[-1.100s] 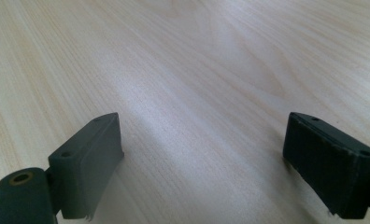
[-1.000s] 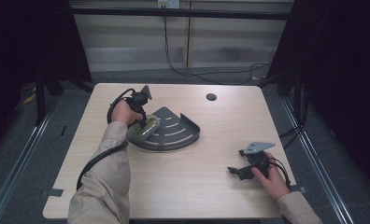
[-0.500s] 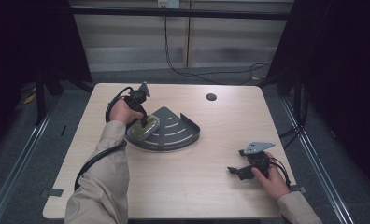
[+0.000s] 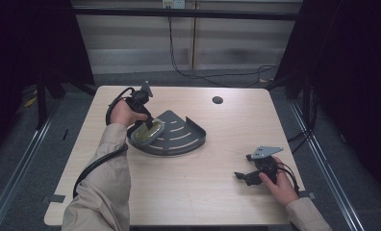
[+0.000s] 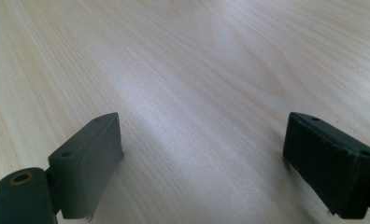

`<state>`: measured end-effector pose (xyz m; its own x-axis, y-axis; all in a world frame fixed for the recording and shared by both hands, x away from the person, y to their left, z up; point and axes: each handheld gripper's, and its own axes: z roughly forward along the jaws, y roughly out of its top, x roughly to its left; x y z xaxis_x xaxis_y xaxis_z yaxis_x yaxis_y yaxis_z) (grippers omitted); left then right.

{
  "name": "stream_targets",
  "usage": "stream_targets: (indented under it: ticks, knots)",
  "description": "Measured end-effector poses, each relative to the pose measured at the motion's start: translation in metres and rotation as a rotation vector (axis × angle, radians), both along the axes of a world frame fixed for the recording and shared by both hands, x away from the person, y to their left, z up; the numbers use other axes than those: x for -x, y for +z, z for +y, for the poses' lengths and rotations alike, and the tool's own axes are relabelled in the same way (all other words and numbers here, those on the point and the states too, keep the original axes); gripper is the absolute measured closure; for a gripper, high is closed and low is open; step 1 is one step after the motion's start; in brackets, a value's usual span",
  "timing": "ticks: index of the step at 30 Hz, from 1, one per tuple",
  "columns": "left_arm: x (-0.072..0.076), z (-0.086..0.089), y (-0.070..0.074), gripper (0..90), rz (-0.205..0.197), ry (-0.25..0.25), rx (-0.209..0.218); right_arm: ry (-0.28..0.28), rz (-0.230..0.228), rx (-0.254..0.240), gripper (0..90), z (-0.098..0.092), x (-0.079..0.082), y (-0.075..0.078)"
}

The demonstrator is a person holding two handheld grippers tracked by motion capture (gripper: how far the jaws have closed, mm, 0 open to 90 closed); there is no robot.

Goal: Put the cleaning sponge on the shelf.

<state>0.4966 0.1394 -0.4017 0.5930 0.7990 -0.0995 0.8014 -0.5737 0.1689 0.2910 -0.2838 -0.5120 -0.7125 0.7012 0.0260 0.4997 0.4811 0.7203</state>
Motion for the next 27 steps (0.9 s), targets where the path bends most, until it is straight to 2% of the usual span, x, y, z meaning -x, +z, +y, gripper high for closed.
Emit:
stream_targets:
  ticks: [11,27]
  knots:
    - [0.008,0.009,0.008,21.7,-0.013,0.024,0.017,0.000,0.000,0.000,11.4,0.000,0.000,0.000]
    - [0.019,0.008,0.024,20.2,-0.027,0.020,0.031,0.001,-0.001,0.000,11.4,0.000,0.000,0.000]
